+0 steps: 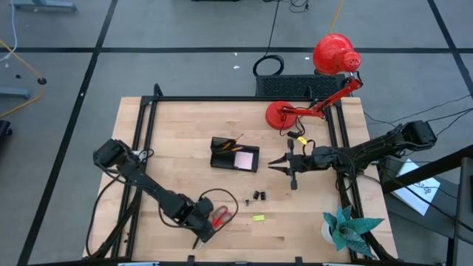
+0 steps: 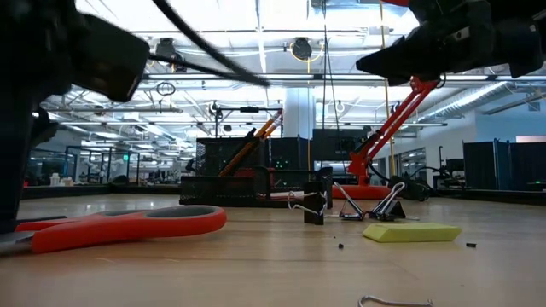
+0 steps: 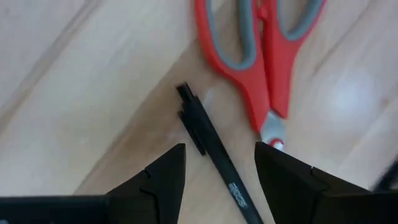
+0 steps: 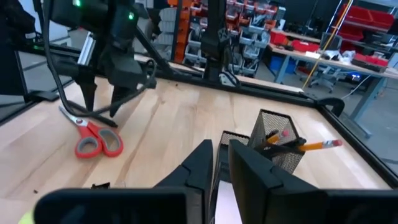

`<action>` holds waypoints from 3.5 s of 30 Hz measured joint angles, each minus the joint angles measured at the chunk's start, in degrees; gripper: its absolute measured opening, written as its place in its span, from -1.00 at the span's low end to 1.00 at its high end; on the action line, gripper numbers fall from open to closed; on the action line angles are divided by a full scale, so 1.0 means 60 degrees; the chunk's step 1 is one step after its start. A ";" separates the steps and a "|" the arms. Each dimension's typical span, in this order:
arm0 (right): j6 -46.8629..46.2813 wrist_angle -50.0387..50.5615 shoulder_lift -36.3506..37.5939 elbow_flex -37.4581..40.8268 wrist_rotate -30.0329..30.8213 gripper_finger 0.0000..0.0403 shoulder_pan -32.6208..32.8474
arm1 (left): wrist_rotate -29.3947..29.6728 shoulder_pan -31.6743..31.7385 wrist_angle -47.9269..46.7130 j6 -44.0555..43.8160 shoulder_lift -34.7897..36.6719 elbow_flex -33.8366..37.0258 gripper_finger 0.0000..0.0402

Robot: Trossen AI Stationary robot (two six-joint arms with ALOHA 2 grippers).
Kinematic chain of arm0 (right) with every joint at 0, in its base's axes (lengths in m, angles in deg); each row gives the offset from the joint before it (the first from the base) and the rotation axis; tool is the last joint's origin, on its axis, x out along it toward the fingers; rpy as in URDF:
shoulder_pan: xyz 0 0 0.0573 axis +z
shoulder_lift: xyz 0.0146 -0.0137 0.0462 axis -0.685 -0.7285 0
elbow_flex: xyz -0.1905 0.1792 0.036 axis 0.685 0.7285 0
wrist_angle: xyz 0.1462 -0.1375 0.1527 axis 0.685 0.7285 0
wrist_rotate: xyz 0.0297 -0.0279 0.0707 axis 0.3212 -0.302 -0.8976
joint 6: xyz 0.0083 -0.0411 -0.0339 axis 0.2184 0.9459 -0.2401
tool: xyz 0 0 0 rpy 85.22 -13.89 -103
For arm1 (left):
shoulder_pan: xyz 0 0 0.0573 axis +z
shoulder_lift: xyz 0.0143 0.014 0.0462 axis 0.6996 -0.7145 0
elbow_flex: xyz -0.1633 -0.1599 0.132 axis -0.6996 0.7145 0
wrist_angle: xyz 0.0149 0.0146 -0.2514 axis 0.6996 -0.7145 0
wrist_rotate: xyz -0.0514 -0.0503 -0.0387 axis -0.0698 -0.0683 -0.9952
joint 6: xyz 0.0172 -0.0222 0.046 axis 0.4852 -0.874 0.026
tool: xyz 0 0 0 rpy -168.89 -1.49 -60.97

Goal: Pick and place office supplies into organizer
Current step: Put the black pen into the black desk organizer

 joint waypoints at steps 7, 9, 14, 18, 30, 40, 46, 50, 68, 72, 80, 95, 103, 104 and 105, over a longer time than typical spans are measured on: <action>-0.0078 -0.0059 0.0000 0.0000 -0.0022 -0.79 0.0000 | -0.0721 0.0232 -0.0231 0.0029 -0.0660 -0.0066 -0.21; -0.0078 -0.0056 0.0000 0.0002 -0.0022 -0.79 0.0000 | -0.0761 0.0256 -0.0333 0.0050 -0.0765 -0.0079 -0.28; -0.0078 -0.0056 0.0000 0.0000 -0.0022 -0.79 0.0000 | -0.0828 0.0264 -0.0585 0.0106 -0.0787 -0.0084 -0.48; -0.0081 -0.0056 0.0000 0.0004 -0.0023 -0.79 0.0000 | -0.0754 0.0243 -0.0646 0.0775 -0.0787 -0.0073 -0.63; -0.0085 -0.0059 0.0000 0.0004 -0.0026 -0.81 0.0000 | 0.0466 0.0149 -0.0501 0.2813 -0.0180 0.0047 -0.86; -0.0115 -0.0059 -0.0003 0.0004 -0.0029 -0.81 0.0000 | 0.4107 0.0158 -0.0610 0.5070 0.2261 0.0066 -0.97; -0.0157 -0.0064 -0.0004 0.0004 -0.0029 -0.81 0.0000 | 0.7134 0.0257 -0.0310 0.8644 0.3660 0.0047 -0.94; -0.0336 -0.0063 -0.0004 0.0004 -0.0029 -0.81 0.0000 | 0.8298 0.0737 0.0682 1.1410 0.4183 0.0044 -0.93; -0.0351 -0.0104 -0.0004 0.0004 -0.0037 -0.83 0.0095 | -0.0705 0.7007 0.8798 1.5790 0.5754 0.4583 -0.95; -0.0351 -0.0114 -0.0004 0.0007 -0.0037 -0.83 0.0087 | -0.1863 0.7916 0.8637 1.5634 0.5681 0.4605 -0.96; -0.0434 -0.0172 -0.0004 0.0007 -0.0018 -0.83 0.0084 | -0.3224 0.8907 0.9206 1.5762 0.4562 0.4594 -0.95; -0.0588 -0.0198 -0.0004 0.0004 0.0003 -0.83 0.0084 | -0.3495 0.9374 0.9095 1.5856 0.3456 0.4601 -0.96; -0.0854 -0.0190 -0.0004 0.0007 -0.0014 -0.83 0.0084 | -0.3495 0.9367 0.9105 1.5814 0.2929 0.4601 -0.97; -0.0875 -0.0190 -0.0004 0.0007 -0.0014 -0.83 0.0084 | -0.3493 0.9367 0.9107 1.5744 0.2911 0.4601 -0.98; -0.0879 -0.0188 -0.0004 0.0005 -0.0017 -0.83 0.0084 | -0.3484 0.9367 0.9104 1.5620 0.2911 0.4601 -0.98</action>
